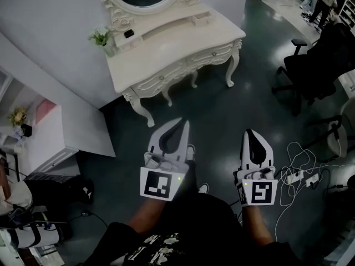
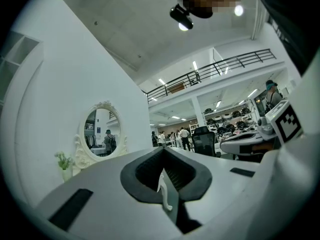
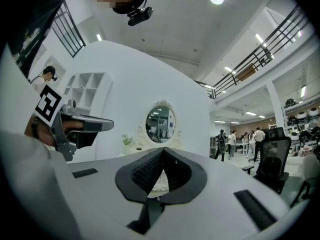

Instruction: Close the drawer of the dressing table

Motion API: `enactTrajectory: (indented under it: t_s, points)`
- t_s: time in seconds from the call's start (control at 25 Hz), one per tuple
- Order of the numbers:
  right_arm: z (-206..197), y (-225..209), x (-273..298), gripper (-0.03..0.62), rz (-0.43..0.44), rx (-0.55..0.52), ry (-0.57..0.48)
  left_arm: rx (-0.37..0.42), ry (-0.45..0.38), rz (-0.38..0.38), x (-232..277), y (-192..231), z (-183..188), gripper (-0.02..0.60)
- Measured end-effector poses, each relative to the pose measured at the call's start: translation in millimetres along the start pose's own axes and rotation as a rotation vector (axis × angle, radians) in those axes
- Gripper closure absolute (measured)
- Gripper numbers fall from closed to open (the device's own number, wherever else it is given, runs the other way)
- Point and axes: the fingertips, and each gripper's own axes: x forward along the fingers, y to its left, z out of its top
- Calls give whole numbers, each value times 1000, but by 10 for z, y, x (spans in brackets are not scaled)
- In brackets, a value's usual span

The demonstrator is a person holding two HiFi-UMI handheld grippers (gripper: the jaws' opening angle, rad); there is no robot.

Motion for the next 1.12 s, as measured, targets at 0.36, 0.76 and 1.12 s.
enactTrajectory:
  t_s: [0.36,0.76,1.12]
  points:
    - [-110,-21,514,595,24,1,7,0,2,9,383,320,-82,580]
    - [-84,-127,1211,595,35,-13,-2,0,0,11,933,721,-127,580]
    - [-67,-250,1635,595,12,-5,6,-7,-4,-12,1355,946,-96,580]
